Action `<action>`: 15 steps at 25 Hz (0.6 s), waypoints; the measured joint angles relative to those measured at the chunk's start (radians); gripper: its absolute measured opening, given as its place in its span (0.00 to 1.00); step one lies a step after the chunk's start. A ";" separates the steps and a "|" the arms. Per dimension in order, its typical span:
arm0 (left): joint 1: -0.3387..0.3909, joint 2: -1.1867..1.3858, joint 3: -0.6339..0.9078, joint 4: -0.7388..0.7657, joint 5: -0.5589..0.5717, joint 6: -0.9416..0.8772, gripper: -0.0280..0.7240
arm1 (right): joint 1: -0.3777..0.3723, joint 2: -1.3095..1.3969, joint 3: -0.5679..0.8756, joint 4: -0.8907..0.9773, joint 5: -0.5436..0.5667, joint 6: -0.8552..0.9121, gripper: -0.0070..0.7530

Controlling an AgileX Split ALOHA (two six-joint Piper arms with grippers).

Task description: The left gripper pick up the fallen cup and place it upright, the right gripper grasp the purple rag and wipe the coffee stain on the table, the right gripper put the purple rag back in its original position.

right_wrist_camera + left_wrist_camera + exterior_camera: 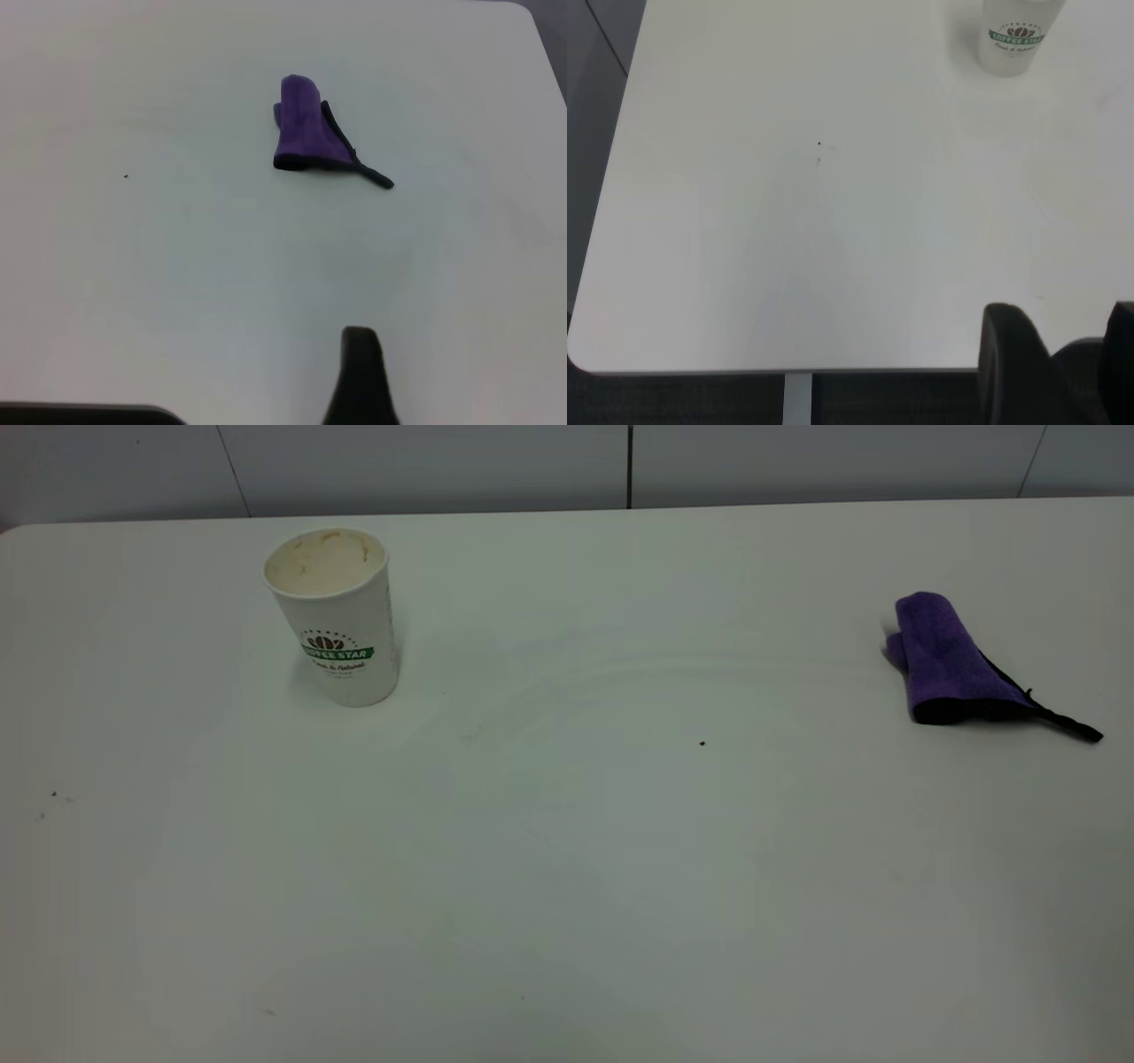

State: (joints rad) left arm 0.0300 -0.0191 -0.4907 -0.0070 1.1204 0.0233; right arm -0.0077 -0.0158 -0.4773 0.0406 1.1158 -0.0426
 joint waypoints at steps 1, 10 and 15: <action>0.000 0.000 0.000 0.000 0.000 0.000 0.40 | 0.000 0.000 0.000 0.000 0.000 0.000 0.82; 0.000 0.000 0.000 0.000 0.000 0.000 0.40 | 0.000 0.000 0.000 0.000 0.000 0.000 0.73; 0.000 0.000 0.000 0.000 0.000 0.000 0.40 | 0.000 0.000 0.000 0.000 0.000 0.000 0.66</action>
State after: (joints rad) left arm 0.0300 -0.0191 -0.4907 -0.0070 1.1204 0.0233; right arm -0.0080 -0.0158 -0.4773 0.0406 1.1158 -0.0426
